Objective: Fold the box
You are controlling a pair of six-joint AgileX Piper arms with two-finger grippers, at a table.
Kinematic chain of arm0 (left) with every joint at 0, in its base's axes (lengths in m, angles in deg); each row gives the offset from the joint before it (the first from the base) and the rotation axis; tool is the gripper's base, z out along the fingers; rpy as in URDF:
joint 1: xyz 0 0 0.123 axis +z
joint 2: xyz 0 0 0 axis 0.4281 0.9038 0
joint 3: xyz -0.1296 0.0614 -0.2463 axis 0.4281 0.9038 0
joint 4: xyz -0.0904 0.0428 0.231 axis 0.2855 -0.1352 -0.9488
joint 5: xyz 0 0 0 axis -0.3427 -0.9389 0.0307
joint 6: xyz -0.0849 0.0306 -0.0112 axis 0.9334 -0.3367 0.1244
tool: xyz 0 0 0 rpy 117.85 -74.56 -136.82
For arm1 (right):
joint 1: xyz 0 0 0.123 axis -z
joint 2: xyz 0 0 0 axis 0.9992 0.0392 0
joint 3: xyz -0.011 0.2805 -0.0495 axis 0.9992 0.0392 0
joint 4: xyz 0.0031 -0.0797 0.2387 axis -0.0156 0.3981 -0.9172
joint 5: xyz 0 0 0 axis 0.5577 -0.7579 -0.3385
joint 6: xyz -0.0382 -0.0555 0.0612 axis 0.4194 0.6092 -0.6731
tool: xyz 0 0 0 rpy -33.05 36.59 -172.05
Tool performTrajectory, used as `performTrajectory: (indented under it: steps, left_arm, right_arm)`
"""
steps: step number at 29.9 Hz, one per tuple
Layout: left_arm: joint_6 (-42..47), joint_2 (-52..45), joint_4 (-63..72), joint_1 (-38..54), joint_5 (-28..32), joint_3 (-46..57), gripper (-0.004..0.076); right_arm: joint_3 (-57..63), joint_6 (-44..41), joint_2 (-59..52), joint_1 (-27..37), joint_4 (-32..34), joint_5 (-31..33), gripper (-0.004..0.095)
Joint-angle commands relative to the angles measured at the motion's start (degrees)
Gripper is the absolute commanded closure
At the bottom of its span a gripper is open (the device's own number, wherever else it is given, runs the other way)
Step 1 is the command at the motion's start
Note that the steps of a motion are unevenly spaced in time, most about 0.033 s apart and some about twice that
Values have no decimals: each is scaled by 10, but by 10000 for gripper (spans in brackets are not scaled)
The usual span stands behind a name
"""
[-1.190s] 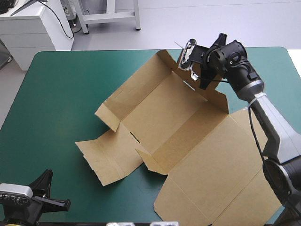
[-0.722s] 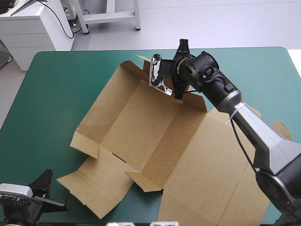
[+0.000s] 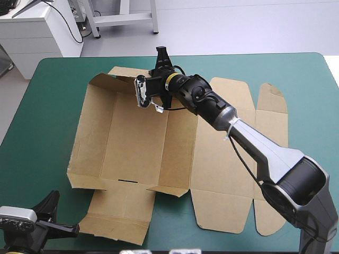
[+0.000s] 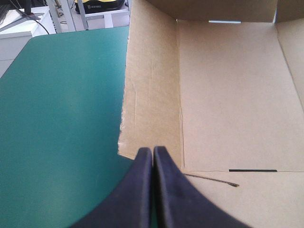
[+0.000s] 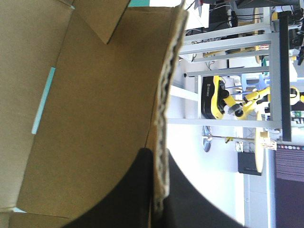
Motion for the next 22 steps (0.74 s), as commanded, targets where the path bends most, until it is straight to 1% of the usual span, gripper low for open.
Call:
performTrajectory:
  steps: [1, 3, 6, 8, 10, 14, 18, 21, 22]
  left_arm:
    - [6, -4, 7, -1, 44, -12, 731]
    - [6, -4, 7, -1, 44, -12, 731]
    - [6, -4, 7, -1, 44, -12, 731]
    - [6, -4, 7, -1, 44, -12, 731]
    - [6, -4, 7, -1, 44, -12, 731]
    - [6, -4, 7, -1, 44, -12, 731]
    - [6, -4, 7, -1, 44, -12, 731]
    - [6, -4, 7, -1, 44, -12, 731]
    - [6, -4, 7, -1, 44, -12, 731]
  right_arm:
    - [-18, 8, -20, -3, -47, -69, 929]
    - [-17, 9, -14, -3, -79, -69, 929]
    - [-17, 9, -8, -3, -112, -65, 929]
    - [-17, 8, -5, -3, -149, -50, 929]
    - [-17, 8, -3, -3, -170, -31, 929]
    - [-17, 9, 1, -3, -165, 16, 926]
    - [-17, 4, 3, -2, -149, 31, 921]
    - [-17, 0, 3, -2, -144, 28, 880]
    - [-17, 0, 3, -2, -137, 28, 836]
